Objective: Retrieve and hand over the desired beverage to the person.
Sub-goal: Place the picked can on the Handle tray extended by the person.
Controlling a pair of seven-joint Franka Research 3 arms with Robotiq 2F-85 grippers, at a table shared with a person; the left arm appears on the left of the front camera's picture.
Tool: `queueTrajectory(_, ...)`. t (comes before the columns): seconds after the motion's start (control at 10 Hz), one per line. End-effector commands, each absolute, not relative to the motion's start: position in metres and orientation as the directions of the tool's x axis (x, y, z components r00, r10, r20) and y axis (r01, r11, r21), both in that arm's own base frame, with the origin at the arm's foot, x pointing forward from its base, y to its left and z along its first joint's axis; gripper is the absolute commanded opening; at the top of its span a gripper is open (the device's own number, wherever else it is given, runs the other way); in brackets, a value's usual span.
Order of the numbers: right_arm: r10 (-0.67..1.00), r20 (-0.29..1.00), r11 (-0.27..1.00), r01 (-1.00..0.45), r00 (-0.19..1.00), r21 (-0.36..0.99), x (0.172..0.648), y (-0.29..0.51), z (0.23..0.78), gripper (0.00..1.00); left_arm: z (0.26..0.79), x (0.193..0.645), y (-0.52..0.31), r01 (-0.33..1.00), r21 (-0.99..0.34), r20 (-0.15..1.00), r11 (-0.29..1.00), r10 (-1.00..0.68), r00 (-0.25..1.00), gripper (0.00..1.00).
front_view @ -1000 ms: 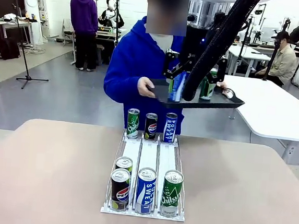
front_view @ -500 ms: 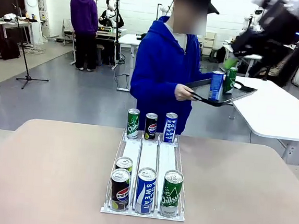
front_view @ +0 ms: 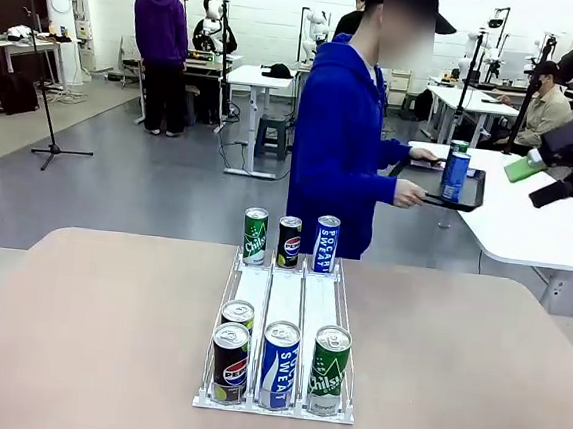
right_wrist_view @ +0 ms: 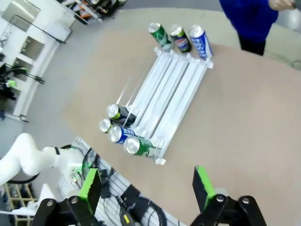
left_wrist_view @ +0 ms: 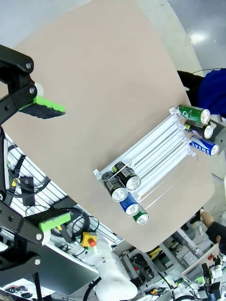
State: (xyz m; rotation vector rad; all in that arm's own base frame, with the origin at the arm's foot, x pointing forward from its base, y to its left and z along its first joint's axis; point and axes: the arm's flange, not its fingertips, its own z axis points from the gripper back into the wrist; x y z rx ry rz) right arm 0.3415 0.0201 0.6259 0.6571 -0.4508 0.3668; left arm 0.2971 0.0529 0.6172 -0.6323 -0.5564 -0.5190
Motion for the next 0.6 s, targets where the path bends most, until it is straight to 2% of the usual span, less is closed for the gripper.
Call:
queueTrajectory(0.0, 0.170, 0.509, 0.784, -0.429, 0.844, 0.449, 0.326, 0.015, 0.626, 1.00, 0.616, 0.297, 0.054, 0.618, -0.402, 0.634, 0.676, -0.281, 0.720, 1.00)
queueTrajectory(0.5, 0.106, 0.515, 0.812, -0.373, 0.850, 0.449, 0.300, -0.014, 0.637, 1.00, 0.616, 0.297, 0.054, 0.618, -0.402, 0.634, 0.676, -0.281, 0.720, 1.00)
